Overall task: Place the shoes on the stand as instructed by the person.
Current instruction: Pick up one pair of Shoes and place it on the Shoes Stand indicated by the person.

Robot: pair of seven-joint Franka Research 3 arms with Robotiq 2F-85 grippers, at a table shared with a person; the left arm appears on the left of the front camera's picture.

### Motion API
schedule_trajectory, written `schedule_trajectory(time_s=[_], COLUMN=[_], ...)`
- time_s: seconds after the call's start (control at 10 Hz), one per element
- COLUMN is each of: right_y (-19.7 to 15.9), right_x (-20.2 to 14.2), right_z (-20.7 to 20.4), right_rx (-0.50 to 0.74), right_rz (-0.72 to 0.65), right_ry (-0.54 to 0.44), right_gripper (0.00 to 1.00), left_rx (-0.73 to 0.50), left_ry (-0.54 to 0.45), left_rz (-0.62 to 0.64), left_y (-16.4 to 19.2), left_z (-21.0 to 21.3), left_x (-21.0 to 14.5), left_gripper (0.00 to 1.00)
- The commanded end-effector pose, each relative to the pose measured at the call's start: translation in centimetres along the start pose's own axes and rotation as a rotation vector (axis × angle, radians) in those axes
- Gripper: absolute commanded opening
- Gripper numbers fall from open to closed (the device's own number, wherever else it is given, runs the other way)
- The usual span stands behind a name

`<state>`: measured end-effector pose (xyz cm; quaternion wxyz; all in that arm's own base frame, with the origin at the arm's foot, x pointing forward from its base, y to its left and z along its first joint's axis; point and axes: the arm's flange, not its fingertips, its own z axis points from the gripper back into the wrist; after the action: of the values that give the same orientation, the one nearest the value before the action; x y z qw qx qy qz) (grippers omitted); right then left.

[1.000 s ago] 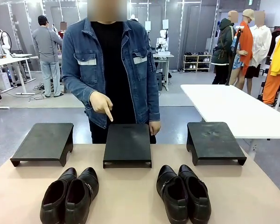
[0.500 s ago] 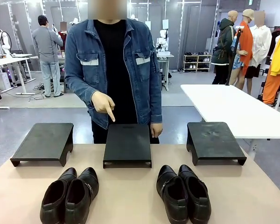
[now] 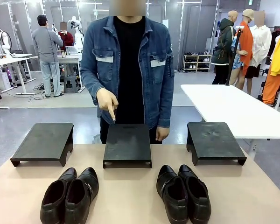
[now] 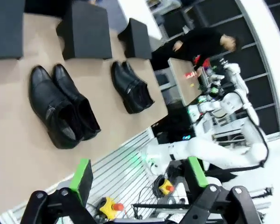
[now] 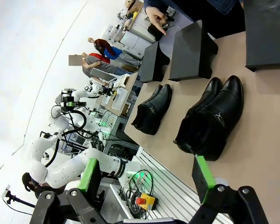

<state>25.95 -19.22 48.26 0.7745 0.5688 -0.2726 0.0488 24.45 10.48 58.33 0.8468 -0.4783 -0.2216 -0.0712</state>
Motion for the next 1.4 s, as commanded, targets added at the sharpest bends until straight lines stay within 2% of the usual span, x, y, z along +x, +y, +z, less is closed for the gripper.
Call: schedule_trajectory(time_s=[0.0, 0.1, 0.2, 0.3, 0.4, 0.6, 1.0, 1.3], right_y=[0.0, 0.0, 0.0, 0.0, 0.0, 0.0, 0.0, 0.0], right_x=[0.0, 0.0, 0.0, 0.0, 0.0, 0.0, 0.0, 0.0], right_z=[0.1, 0.1, 0.1, 0.1, 0.1, 0.1, 0.1, 0.1], right_rx=[0.007, 0.007, 0.007, 0.007, 0.007, 0.007, 0.007, 0.007], right_rz=[0.017, 0.017, 0.017, 0.017, 0.017, 0.017, 0.017, 0.017], right_ry=[-0.005, -0.005, -0.005, -0.005, -0.005, -0.005, -0.005, -0.005], right_gripper=[1.0, 1.0, 1.0, 1.0, 1.0, 1.0, 1.0, 1.0], left_rx=[0.15, 0.232, 0.345, 0.398, 0.531, 0.659, 0.818, 0.834], left_ry=[0.117, 0.161, 0.158, 0.205, 0.185, 0.226, 0.252, 0.262], left_rz=[0.013, -0.001, 0.008, 0.009, 0.012, -0.043, -0.019, 0.052], left_y=[-4.6, -6.9, -8.5, -10.0, -11.1, -12.6, -10.1, -7.1], left_z=[-4.4, -6.9, -9.0, -11.1, -13.3, -18.1, -25.3, -28.5], left_x=[0.8, 1.2, 1.7, 1.8, 2.1, 1.7, 1.0, -0.5], left_gripper=[1.0, 1.0, 1.0, 1.0, 1.0, 1.0, 1.0, 1.0])
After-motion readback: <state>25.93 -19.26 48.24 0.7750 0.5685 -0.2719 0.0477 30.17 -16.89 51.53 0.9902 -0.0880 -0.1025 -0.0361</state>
